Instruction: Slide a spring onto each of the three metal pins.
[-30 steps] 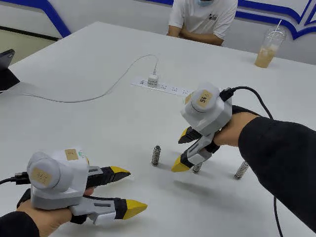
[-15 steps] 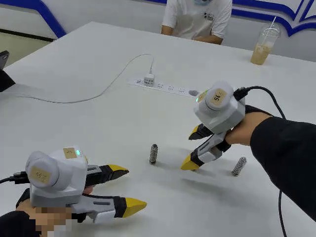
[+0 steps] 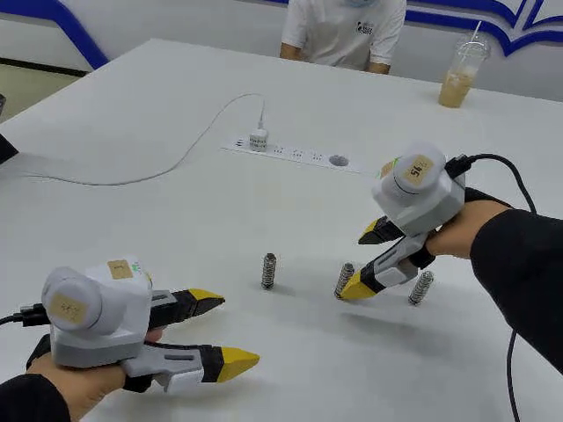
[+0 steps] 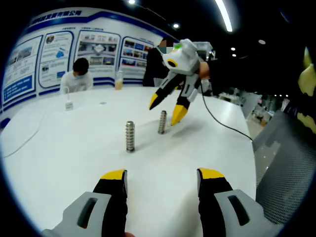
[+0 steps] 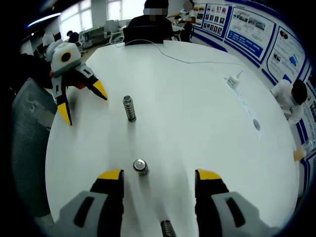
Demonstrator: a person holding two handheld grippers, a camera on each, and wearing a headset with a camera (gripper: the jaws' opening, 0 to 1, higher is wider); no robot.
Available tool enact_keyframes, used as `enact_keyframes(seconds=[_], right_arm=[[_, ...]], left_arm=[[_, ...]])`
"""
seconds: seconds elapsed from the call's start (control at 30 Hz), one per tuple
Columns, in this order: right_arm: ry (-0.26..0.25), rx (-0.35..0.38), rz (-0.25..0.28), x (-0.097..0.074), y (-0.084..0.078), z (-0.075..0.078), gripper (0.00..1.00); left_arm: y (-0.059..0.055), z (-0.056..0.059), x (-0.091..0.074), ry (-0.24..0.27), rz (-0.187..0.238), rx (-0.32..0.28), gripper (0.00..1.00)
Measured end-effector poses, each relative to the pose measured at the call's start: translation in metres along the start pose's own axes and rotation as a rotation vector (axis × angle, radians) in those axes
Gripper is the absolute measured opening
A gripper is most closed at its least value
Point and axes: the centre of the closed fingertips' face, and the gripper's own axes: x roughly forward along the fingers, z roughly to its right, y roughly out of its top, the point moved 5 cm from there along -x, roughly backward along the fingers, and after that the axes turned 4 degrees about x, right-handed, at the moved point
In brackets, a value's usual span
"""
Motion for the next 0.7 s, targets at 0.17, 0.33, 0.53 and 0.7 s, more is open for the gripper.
enact_keyframes(seconds=[0.17,0.33,0.53,0.7], right_arm=[[-0.017,0.035,0.017,-0.006,-0.008,0.003,0.6],[-0.035,0.071,0.04,-0.011,-0.016,0.007,0.62],[-0.058,0.115,0.064,-0.02,-0.028,0.009,0.63],[-0.077,0.144,0.084,-0.027,-0.036,0.008,0.64]], left_arm=[[0.001,-0.001,0.001,0.0,-0.003,0.001,0.59],[0.002,-0.003,0.0,0.003,-0.007,0.002,0.6],[0.004,-0.005,0.0,0.008,-0.009,0.001,0.61],[0.005,-0.006,0.001,0.01,-0.012,0.002,0.63]])
